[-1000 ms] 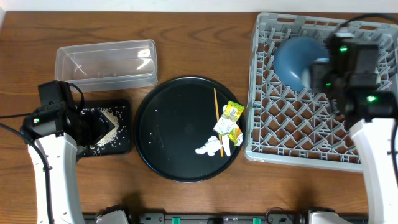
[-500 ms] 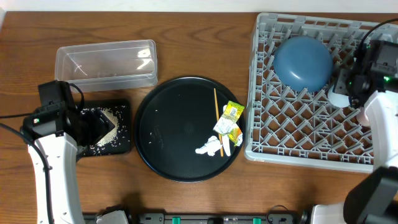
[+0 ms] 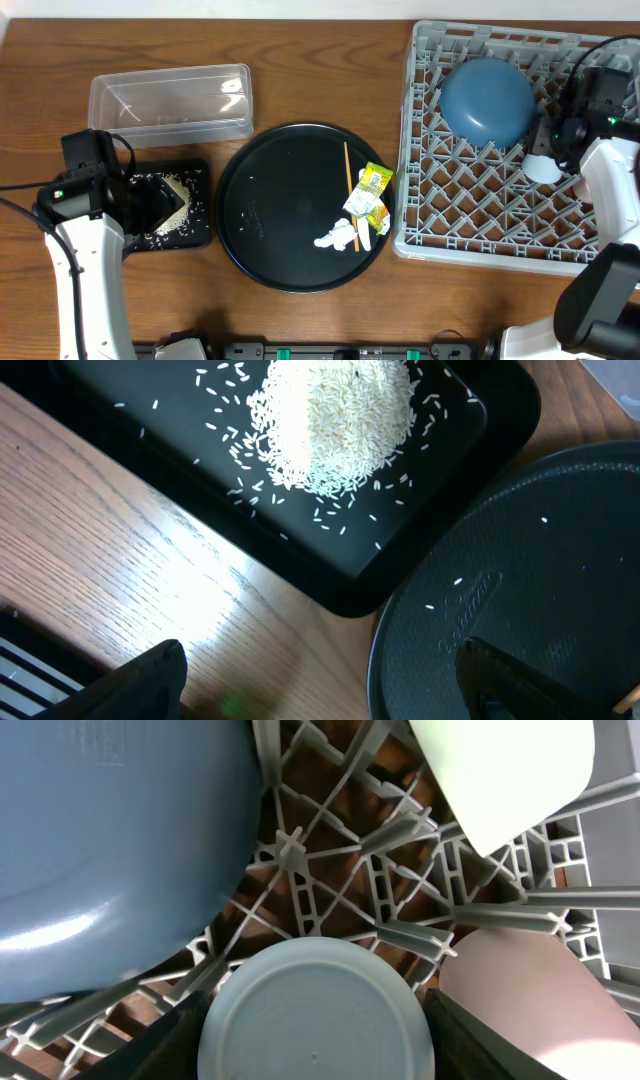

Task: Sort waste into correct bins and load items into the dishwasher rack
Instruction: 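Lower the light blue cup into the rack beside the white cup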

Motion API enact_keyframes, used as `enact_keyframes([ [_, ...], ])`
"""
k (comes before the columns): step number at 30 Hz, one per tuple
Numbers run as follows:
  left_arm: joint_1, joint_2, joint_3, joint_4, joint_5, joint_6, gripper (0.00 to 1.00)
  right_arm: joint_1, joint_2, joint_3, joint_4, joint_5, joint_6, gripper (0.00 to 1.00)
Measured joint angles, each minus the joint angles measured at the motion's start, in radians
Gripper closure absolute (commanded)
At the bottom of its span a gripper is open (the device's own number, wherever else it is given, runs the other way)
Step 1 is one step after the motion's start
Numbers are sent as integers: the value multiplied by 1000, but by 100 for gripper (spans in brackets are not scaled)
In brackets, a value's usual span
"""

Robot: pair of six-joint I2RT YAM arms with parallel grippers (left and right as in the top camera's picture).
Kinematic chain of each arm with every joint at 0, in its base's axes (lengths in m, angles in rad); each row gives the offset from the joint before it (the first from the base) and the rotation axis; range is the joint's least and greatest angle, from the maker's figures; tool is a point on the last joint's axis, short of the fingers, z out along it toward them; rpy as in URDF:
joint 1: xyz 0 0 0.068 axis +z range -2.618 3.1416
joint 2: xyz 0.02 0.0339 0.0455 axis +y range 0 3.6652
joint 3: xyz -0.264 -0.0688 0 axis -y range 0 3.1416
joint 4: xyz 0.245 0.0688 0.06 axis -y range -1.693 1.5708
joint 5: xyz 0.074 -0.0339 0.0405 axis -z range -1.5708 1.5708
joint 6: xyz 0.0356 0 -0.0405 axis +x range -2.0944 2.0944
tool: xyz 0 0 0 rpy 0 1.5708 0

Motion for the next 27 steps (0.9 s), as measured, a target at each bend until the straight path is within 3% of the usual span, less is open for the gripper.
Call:
enact_keyframes([
  [6,0,0,0,0,0,0,13,0,0,0,-27,0,0,47],
  [16,0,0,0,0,0,0,13,0,-2,0,-65,0,0,49],
  [18,0,0,0,0,0,0,13,0,-10,0,-103,1,0,42],
  [20,0,0,0,0,0,0,13,0,-28,0,-142,1,4,23],
  [24,0,0,0,0,0,0,13,0,-62,0,-186,1,7,12],
  [27,0,0,0,0,0,0,13,0,-66,0,-190,0,3,12],
])
